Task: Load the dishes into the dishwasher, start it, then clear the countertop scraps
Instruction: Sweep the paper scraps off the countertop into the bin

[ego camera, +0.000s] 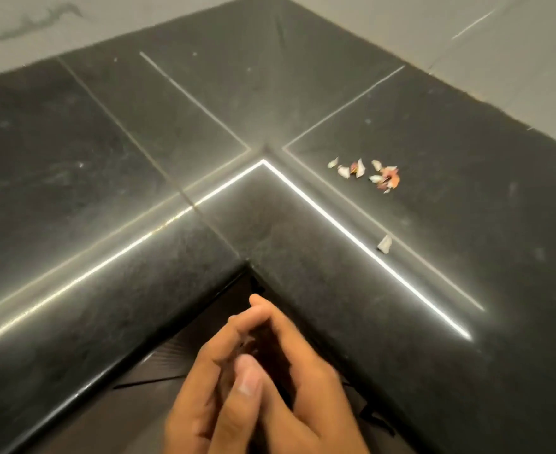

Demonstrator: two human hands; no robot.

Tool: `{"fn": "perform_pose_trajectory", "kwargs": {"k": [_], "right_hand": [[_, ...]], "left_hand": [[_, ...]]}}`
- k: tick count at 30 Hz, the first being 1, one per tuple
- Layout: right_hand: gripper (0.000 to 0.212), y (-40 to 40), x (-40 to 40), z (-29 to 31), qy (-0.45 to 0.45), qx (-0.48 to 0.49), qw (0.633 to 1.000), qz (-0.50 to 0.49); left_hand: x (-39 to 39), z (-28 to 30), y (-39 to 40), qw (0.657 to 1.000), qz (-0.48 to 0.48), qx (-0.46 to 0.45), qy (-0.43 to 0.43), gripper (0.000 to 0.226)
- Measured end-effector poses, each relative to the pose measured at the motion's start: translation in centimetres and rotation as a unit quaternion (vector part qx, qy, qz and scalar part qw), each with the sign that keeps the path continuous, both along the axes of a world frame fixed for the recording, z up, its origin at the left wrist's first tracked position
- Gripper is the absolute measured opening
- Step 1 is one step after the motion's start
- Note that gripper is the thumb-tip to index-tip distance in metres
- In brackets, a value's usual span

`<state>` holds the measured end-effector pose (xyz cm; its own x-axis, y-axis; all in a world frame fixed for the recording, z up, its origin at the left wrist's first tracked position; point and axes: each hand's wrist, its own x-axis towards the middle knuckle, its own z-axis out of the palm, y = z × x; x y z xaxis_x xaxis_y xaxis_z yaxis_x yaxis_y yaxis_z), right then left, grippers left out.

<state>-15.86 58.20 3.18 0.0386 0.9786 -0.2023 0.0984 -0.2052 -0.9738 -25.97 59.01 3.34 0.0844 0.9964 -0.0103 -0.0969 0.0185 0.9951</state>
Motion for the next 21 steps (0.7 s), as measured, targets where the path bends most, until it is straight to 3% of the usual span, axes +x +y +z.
{"fn": "perform_pose_trajectory", "kwargs": {"k": [2, 5, 8, 11, 15, 16, 19, 21], "right_hand": [[0.056, 0.2, 3.2, 1.9, -0.056, 0.083, 0.993, -0.057], [0.059, 1.8, 9.4, 2.3, -0.221, 0.151, 0.954, -0.133], [0.064, 4.5, 16.2, 1.0, -0.332, 0.13, 0.915, -0.191], [0.073, 6.5, 22.0, -0.9, -0.381, 0.044, 0.903, -0.196], [0.078, 7.0, 24.2, -3.6, -0.469, 0.026, 0.864, -0.18], [0.077, 6.9, 24.1, -3.9, -0.476, 0.023, 0.862, -0.174], [0.075, 7.0, 24.1, -4.0, -0.477, 0.023, 0.859, -0.184], [0.073, 7.3, 24.2, -4.1, -0.473, 0.021, 0.86, -0.192]], "left_hand": [[1.5, 1.5, 0.9, 0.999, -0.017, 0.041, 0.028, 0.045], [4.1, 2.2, 5.0, 0.991, -0.042, 0.081, 0.095, 0.043], [6.8, 1.6, 10.8, 0.967, -0.076, 0.101, 0.221, 0.048], [9.8, -0.1, 17.0, 0.926, -0.103, 0.128, 0.34, 0.063], [14.0, -2.2, 23.2, 0.897, -0.174, 0.117, 0.389, 0.07], [15.2, -2.7, 23.9, 0.884, -0.208, 0.125, 0.4, 0.069], [18.4, -4.1, 24.3, 0.794, -0.267, 0.232, 0.495, 0.063], [19.4, -4.3, 24.4, 0.765, -0.283, 0.284, 0.504, 0.059]]}}
